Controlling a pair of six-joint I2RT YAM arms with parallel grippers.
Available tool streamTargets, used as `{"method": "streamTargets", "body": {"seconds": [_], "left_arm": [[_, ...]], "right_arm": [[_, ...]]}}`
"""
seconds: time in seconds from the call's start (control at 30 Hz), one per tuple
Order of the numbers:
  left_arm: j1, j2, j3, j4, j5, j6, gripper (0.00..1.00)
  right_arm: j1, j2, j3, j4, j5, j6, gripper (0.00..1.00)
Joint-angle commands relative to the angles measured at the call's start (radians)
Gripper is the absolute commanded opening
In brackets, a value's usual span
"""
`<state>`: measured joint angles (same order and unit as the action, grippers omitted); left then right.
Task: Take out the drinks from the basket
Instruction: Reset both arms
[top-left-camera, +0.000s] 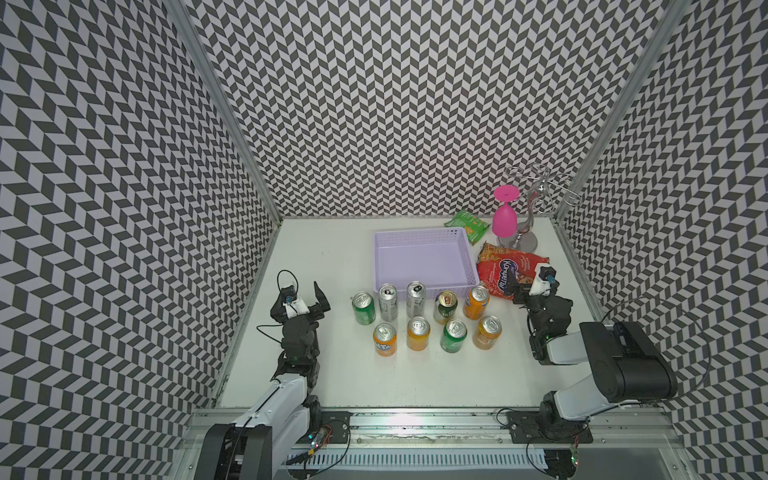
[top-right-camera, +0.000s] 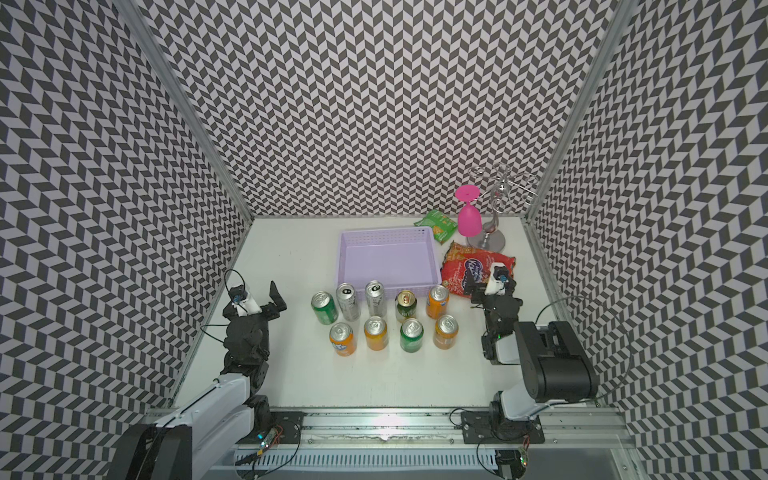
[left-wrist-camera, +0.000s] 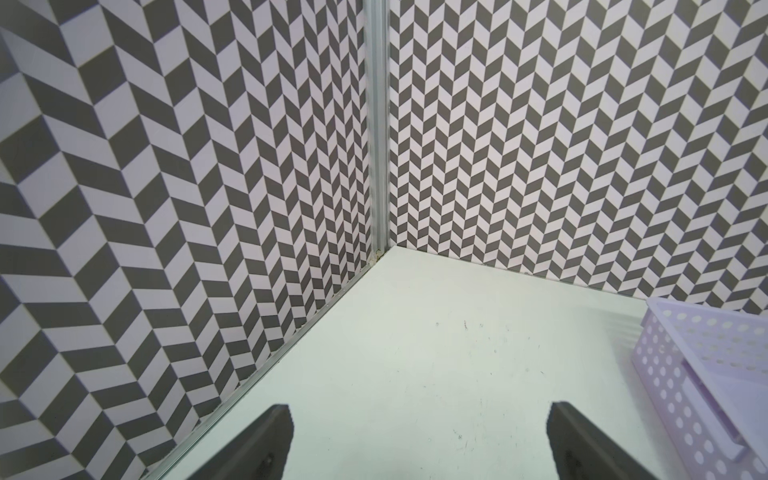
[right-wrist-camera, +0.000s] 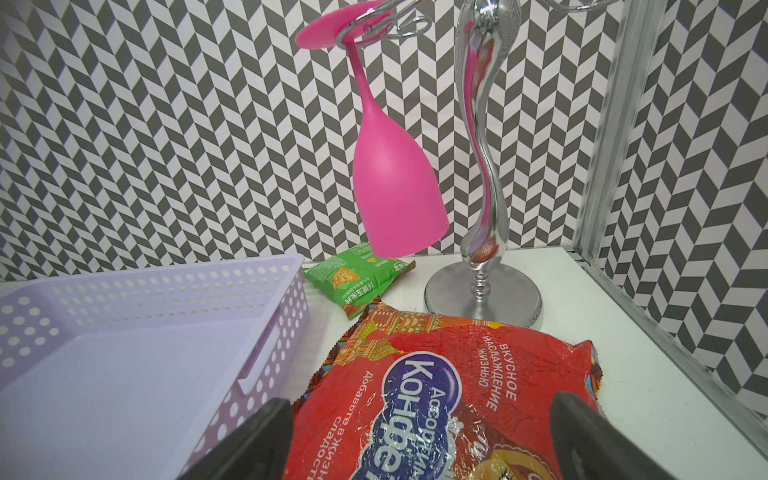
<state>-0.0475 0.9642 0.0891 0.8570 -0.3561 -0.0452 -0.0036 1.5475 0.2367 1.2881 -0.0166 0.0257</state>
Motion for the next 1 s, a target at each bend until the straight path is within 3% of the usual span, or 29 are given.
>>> {"method": "streamTargets", "body": {"seconds": [0.0, 0.27, 0.5, 0.6, 0.77, 0.97], "left_arm": [[0.015, 0.057, -0.008, 0.161, 0.09, 0.053, 0.99], [0.052, 0.278, 0.0, 0.362, 0.229, 0.051, 0.99], [0.06, 0.333, 0.066, 0.307, 0.325, 0.059, 0.99], [0.059, 0.351, 0.053, 0.366, 0.37, 0.05, 0.99], [0.058, 0.479, 0.033, 0.534, 0.394, 0.04, 0.99], [0.06, 0.574, 0.059, 0.582, 0.409, 0.048, 0.99]], "right_arm": [[-0.005, 0.006, -0.007, 0.057, -0.009, -0.008, 1.0], [-0.005, 0.006, -0.007, 0.057, -0.009, -0.008, 1.0], [-0.004, 0.006, -0.007, 0.057, -0.009, -0.008, 1.0], [-0.005, 0.005, -0.007, 0.056, -0.009, -0.008, 1.0], [-0.004, 0.006, -0.007, 0.059, -0.007, -0.008, 0.99], [-0.004, 0.005, -0.007, 0.059, -0.007, -0.009, 1.0]]}}
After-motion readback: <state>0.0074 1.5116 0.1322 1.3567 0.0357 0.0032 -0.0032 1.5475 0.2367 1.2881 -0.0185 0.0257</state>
